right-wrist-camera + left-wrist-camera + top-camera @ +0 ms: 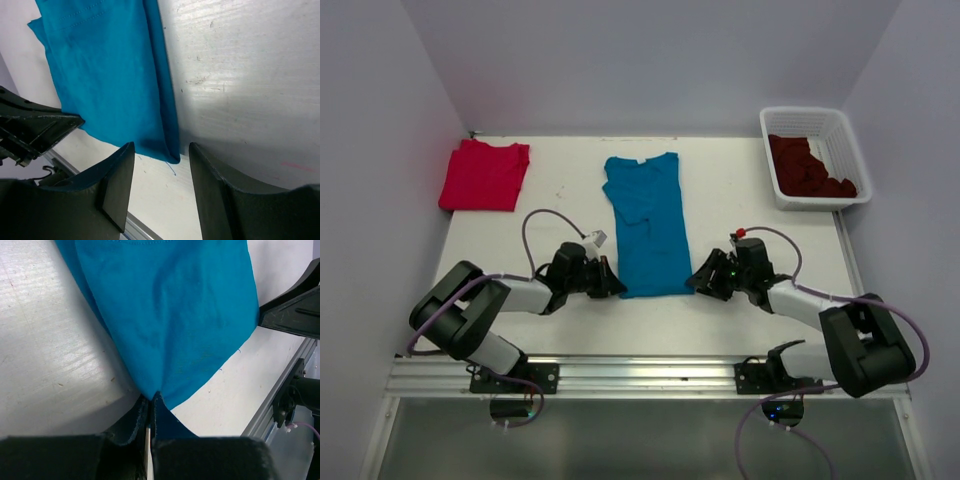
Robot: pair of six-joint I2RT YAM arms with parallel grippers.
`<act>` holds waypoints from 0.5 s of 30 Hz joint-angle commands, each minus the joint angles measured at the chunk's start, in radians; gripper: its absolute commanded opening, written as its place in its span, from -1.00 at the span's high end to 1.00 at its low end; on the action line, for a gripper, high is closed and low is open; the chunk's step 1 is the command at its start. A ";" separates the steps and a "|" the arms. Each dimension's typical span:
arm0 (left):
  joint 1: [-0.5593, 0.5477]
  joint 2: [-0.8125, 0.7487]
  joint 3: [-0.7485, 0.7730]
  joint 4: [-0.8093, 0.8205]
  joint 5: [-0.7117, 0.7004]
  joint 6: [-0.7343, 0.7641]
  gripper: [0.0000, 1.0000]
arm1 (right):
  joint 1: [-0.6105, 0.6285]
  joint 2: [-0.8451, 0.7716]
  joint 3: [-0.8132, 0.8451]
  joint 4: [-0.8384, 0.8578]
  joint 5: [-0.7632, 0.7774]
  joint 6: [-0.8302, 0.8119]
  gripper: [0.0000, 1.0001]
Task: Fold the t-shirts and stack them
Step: Fold the tshirt
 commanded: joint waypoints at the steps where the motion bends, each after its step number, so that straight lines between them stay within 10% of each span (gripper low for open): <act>1: -0.001 0.002 -0.039 -0.059 -0.008 0.004 1.00 | 0.004 0.088 -0.026 -0.035 0.019 0.001 -0.03; 15: -0.001 0.005 -0.078 0.048 0.061 -0.033 1.00 | 0.005 0.133 -0.063 0.059 -0.050 0.037 1.00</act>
